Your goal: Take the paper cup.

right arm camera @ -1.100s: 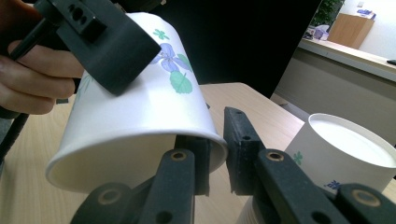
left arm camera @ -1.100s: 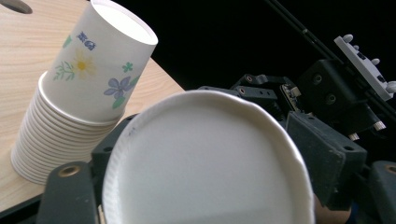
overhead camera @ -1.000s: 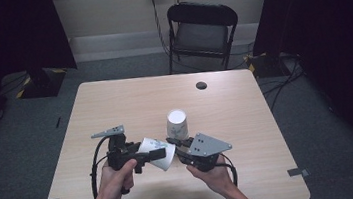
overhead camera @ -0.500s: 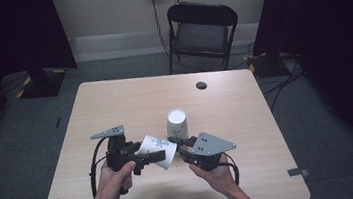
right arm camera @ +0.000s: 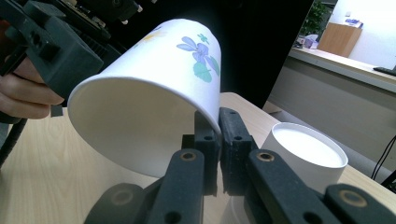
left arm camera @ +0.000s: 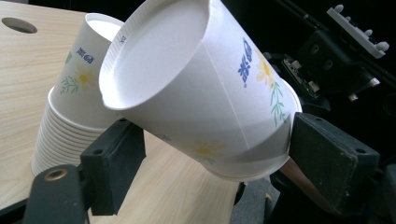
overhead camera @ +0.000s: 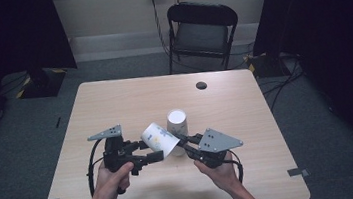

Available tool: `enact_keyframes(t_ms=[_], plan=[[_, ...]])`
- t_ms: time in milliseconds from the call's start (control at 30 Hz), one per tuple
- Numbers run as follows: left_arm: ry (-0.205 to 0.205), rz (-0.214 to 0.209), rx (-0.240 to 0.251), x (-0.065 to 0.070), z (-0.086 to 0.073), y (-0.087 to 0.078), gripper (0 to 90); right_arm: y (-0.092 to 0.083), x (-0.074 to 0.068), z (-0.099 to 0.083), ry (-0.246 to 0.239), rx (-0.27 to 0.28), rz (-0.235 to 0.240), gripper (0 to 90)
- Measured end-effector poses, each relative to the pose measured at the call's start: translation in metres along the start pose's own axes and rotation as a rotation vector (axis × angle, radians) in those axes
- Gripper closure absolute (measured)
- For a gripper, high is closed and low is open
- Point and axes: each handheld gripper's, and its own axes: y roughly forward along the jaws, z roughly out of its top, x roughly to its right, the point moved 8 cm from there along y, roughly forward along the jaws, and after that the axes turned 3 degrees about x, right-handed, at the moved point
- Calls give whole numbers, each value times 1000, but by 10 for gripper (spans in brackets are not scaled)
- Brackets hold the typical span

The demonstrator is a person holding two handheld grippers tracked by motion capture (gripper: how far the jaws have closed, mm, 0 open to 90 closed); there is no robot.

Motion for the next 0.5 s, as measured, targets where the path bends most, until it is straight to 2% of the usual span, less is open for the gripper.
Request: enact_keyframes(t_ms=[233, 333, 500], plan=[[27, 22, -7, -1, -1, -2, 189, -3, 5, 3, 23, 15, -6, 877], [64, 46, -12, -3, -3, -1, 193, -4, 7, 4, 32, 6, -11, 877], [95, 64, -39, -5, -7, -1, 196, -6, 10, 3, 49, -3, -7, 878]])
